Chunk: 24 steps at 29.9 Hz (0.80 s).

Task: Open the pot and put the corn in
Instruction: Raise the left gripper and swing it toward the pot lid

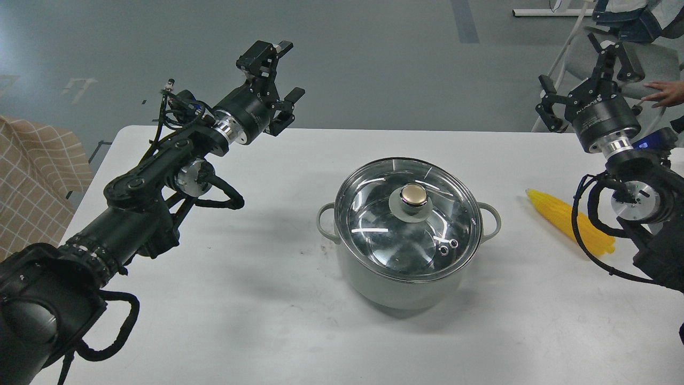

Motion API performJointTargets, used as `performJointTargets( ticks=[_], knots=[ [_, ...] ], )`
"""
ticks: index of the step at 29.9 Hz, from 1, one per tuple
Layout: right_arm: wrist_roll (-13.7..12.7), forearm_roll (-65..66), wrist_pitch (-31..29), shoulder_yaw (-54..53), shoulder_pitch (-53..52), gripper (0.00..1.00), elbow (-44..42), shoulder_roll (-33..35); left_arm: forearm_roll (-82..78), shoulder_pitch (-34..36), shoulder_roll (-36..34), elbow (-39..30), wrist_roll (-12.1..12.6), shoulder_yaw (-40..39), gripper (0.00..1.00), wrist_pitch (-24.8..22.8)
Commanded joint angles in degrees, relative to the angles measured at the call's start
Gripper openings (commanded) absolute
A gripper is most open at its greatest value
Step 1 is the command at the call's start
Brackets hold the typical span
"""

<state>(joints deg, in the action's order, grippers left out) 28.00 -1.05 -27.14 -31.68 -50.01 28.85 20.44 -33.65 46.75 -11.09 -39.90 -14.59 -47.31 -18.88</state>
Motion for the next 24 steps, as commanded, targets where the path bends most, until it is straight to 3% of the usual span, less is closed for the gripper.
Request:
performJointTargets(
  ticks=[1,18,21,24],
  knots=[
    [0.0,0.0,-0.02,0.04,-0.43,1.0,-0.46,-0.58,0.34,-0.08,0.54,0.08,-0.17,-0.68,0.98,0.07],
    [0.0,0.26,-0.1,0.22,-0.88,1.0,-0.91,-0.93,3.85,1.33,0.72,4.04,-0.26,0.03,0.98,-2.56],
    [0.0,0.35,-0.1,0.31,-1.05,1.0,-0.82,-1.11,3.85,1.33,0.89,3.6,-1.75,0.02,0.98,-2.65],
    [0.0,0.44,-0.1,0.4,-1.49,1.0,-0.99,-0.76,3.07,1.68,0.98,3.25,-5.35,0.2,0.98,-2.74]
  ],
)
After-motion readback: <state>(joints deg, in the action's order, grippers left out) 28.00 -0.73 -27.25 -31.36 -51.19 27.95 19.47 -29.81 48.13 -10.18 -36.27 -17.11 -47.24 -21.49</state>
